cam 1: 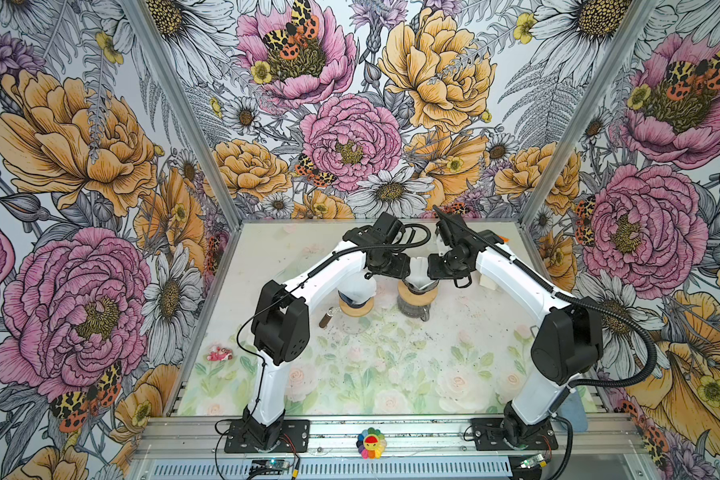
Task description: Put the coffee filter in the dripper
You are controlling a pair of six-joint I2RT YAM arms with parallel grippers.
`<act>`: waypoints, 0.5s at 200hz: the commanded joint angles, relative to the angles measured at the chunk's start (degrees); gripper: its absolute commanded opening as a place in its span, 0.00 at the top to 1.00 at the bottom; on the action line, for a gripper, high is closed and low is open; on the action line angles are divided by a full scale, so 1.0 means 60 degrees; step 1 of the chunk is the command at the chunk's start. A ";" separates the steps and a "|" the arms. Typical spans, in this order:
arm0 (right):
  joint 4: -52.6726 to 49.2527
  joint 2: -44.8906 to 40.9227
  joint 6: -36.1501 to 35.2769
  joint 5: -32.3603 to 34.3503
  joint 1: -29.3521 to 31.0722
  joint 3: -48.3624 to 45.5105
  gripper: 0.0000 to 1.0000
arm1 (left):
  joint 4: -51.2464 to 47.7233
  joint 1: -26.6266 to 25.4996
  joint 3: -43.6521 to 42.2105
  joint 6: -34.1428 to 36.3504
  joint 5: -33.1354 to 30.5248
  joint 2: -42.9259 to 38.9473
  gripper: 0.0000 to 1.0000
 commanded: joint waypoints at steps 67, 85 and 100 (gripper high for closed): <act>0.0101 -0.1162 -0.0125 0.0064 0.0039 0.0189 0.48 | 0.0778 -0.0013 -0.0176 -0.0347 -0.0495 -0.1286 0.35; 0.0277 -0.1463 -0.0243 0.0147 0.0039 0.0100 0.46 | 0.0968 0.0001 -0.0356 -0.0354 -0.0585 -0.1618 0.32; 0.0488 -0.1791 -0.0313 0.0348 0.0040 -0.0063 0.43 | 0.1180 0.0016 -0.0560 -0.0327 -0.0706 -0.1898 0.29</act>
